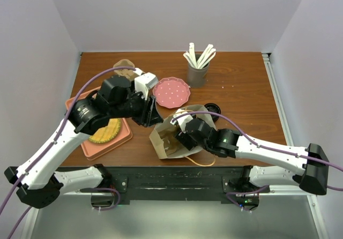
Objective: Pack the takeout coffee
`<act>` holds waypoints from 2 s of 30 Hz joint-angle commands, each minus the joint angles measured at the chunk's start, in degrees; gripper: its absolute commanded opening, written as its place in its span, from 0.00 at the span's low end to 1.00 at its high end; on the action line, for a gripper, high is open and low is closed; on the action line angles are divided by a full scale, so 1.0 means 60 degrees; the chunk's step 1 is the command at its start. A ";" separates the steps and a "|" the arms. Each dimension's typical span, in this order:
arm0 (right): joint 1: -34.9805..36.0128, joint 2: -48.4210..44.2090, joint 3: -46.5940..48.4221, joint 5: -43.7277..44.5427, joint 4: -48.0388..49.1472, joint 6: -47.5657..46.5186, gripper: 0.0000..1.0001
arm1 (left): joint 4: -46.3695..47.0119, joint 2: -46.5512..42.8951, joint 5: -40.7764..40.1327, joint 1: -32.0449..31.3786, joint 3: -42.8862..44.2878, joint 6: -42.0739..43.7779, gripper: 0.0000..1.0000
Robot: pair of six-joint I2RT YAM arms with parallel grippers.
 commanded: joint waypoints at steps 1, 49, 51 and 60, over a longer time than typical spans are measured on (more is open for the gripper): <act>-0.0043 0.0041 0.0213 0.0187 0.0347 0.0384 0.47 | 0.0457 -0.0326 0.0719 -0.0041 -0.0539 0.0662 0.43; -0.0043 -0.0370 0.0125 -0.1879 0.1987 -0.0350 0.47 | 0.2846 -0.0665 -0.2326 -0.0319 -0.1671 0.6218 0.35; -0.0043 -0.0282 0.0227 -0.1718 0.2031 -0.0276 0.47 | 0.2509 -0.0590 -0.2954 -0.0333 -0.1318 0.5313 0.42; -0.0043 -0.0383 -0.0094 -0.1439 0.2251 0.0237 0.47 | 0.0354 -0.0866 -0.2655 -0.0304 0.0413 0.0320 0.62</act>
